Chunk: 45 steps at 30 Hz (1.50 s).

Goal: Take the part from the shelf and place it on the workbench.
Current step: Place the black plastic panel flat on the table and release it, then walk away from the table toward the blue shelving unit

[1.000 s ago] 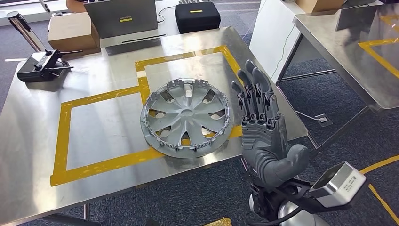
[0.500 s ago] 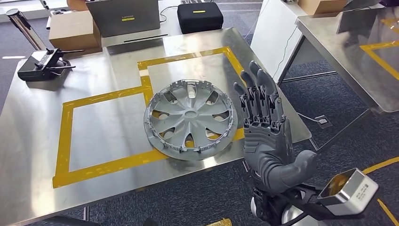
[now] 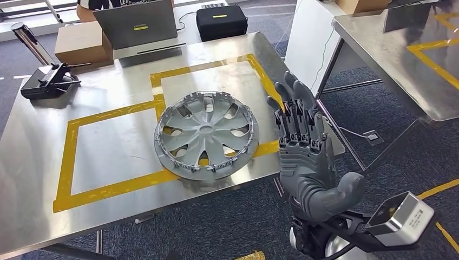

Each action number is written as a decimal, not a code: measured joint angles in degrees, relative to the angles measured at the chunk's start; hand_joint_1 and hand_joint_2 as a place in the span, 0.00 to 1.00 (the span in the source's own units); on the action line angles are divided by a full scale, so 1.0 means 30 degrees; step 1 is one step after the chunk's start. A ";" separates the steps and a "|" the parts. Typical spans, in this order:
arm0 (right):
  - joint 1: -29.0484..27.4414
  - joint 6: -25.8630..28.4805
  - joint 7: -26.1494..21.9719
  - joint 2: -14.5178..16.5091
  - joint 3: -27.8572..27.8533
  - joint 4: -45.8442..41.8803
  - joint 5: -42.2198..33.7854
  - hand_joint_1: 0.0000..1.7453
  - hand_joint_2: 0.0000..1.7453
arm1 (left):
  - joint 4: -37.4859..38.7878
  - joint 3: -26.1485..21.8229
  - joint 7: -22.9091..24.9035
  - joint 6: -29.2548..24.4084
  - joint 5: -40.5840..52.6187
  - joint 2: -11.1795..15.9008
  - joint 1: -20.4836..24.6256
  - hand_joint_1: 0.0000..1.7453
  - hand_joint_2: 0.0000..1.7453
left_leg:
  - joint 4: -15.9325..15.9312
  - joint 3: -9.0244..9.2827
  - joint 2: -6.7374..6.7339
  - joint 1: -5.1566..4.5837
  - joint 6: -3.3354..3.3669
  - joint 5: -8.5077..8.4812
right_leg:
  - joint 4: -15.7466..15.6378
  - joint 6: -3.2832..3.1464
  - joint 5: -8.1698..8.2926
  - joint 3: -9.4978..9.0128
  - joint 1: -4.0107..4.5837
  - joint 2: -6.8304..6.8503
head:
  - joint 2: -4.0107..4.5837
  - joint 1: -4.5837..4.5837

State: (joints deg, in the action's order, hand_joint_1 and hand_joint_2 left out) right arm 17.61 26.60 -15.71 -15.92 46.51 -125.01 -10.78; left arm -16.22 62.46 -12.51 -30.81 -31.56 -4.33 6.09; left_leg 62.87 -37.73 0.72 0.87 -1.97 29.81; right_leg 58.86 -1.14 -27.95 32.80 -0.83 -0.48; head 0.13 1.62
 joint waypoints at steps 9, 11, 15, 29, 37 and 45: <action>0.0004 -0.0122 -0.0015 0.0002 0.0022 0.0084 -0.0149 0.00 0.00 | 0.0000 0.0002 0.0104 0.0080 0.0000 0.0015 0.0064 0.00 0.00 | -0.1093 0.3125 -0.0001 -0.0481 0.0657 0.0851 | 0.0175 -0.0105 0.1006 0.1259 0.0337 0.0141 | 0.0000 -0.0069; 0.0015 -0.0150 -0.0031 0.0005 0.0022 0.0084 -0.0206 0.00 0.00 | 0.0000 0.0002 0.0111 0.0098 -0.0002 0.0029 0.0085 0.00 0.00 | -0.2011 0.3557 0.0009 -0.0612 0.0783 0.0828 | 0.0097 0.0110 0.1276 0.1309 0.0298 0.0150 | 0.0000 -0.0060; 0.0017 -0.0184 -0.0044 0.0004 0.0009 0.0095 -0.0280 0.00 0.00 | 0.0000 0.0002 0.0157 0.0108 -0.0004 0.0038 0.0074 0.00 0.00 | -0.2381 0.3174 -0.0130 -0.0488 0.1105 0.0070 | 0.0620 0.0490 0.0641 0.1598 0.0251 0.0098 | 0.0000 -0.0014; -0.0036 -0.0199 -0.0139 -0.0011 0.0011 0.0180 -0.0328 0.00 0.00 | 0.0000 0.0004 0.0204 0.0137 0.0007 0.0078 0.0003 0.00 0.00 | -0.1283 0.0306 -0.0227 -0.0326 0.0329 -0.1447 | -0.0241 0.0211 -0.0747 -0.1096 0.0097 0.0073 | 0.0000 0.0133; -0.0071 -0.0212 -0.0160 -0.0005 0.0022 0.0240 -0.0328 0.00 0.00 | 0.0000 0.0009 0.0220 0.0144 0.0062 0.0082 -0.0025 0.00 0.00 | 0.3040 0.0365 -0.0198 -0.0243 0.0121 0.1275 | -0.0021 -0.0230 0.0474 0.0583 0.0176 0.0321 | 0.0000 -0.0007; -0.0103 -0.0219 -0.0177 -0.0018 0.0004 0.0242 -0.0328 0.00 0.00 | -0.0002 0.0009 0.0224 0.0149 0.0073 0.0067 -0.0051 0.00 0.00 | -0.2163 0.3207 -0.0273 -0.0371 0.0937 0.0280 | 0.0241 0.0543 0.1037 0.1425 0.0186 0.0218 | 0.0000 0.0018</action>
State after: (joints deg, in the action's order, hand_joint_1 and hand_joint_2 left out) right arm 17.30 25.94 -16.24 -15.97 46.52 -124.28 -11.76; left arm -16.22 62.49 -11.84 -30.37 -31.34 -4.13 5.93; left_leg 56.38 -28.11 -0.10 -0.24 0.84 30.65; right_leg 59.58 0.49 -24.84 37.07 -0.27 0.18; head 0.13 1.68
